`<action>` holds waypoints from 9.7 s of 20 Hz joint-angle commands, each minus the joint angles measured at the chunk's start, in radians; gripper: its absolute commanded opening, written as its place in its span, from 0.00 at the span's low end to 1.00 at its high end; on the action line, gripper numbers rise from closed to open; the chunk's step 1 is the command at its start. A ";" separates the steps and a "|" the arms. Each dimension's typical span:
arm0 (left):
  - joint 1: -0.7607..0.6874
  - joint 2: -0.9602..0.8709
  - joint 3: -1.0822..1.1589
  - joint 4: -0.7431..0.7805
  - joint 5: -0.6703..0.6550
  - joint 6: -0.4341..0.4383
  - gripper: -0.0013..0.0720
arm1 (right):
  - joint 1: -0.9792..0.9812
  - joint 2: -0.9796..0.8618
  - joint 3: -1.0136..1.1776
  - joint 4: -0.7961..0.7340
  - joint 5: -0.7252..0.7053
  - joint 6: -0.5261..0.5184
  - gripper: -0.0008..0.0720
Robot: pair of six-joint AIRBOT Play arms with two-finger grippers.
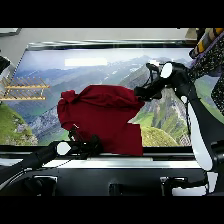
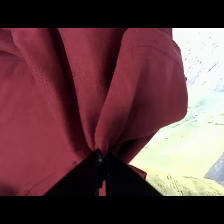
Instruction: Fold the clothes and pants, and hang the long-sleeved shirts on hangers.
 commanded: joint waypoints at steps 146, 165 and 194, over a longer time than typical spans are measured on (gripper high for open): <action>0.988 0.218 1.598 0.360 -0.823 0.590 0.04 | -0.311 0.801 0.282 0.197 -0.286 -0.335 0.05; 0.875 -0.117 1.112 0.561 -0.833 0.684 0.04 | -0.311 0.296 0.281 0.025 0.151 -0.083 0.05; 0.785 -0.832 1.445 0.573 -1.118 0.759 0.04 | -0.311 -0.335 0.281 -0.012 0.196 -0.104 0.05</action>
